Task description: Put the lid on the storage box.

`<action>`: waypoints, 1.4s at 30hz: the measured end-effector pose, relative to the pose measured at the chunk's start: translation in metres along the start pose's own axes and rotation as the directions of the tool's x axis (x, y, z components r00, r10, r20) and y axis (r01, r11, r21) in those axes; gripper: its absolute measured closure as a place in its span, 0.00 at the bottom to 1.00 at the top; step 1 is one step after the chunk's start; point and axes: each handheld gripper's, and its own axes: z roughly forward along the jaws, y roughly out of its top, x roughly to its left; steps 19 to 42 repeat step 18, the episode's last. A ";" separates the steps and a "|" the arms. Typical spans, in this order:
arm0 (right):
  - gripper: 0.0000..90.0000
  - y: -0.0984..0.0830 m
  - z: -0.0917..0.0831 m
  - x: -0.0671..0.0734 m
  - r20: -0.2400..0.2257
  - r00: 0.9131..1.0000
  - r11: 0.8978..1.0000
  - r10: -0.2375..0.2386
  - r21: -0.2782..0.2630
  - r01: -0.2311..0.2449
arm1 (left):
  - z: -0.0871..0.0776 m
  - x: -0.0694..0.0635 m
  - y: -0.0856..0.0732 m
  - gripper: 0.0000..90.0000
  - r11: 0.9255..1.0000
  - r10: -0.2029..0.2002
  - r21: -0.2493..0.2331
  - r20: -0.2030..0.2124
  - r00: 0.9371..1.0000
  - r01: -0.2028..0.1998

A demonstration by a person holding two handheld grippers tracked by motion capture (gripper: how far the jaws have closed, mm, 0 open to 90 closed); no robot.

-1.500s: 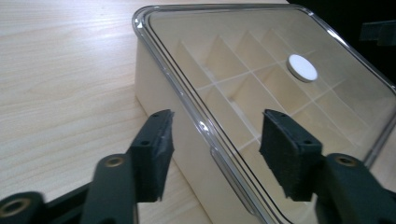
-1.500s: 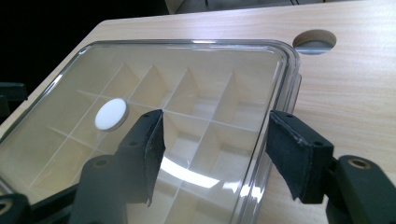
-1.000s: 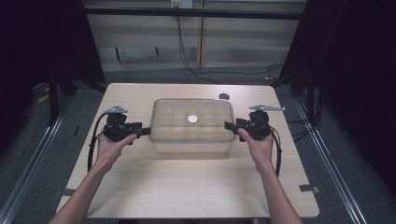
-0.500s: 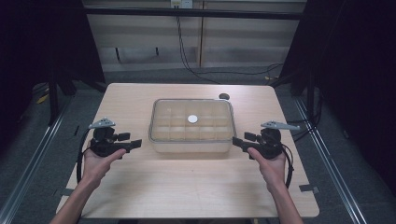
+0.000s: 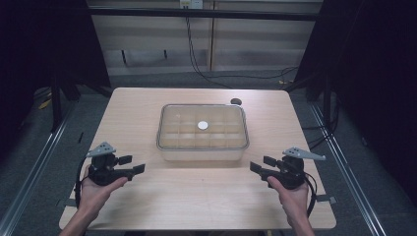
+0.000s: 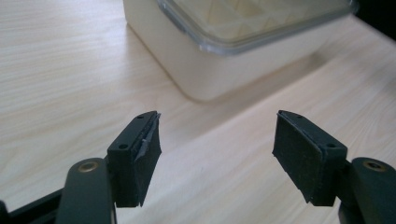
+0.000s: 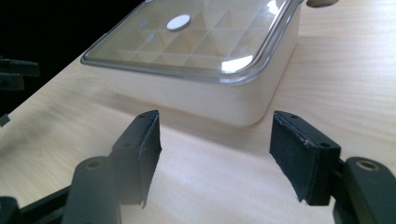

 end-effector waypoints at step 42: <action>0.30 -0.052 -0.018 -0.001 0.079 0.997 0.999 -0.016 0.045 0.013 | -0.014 -0.010 -0.049 0.34 0.999 0.001 0.037 -0.035 0.999 0.000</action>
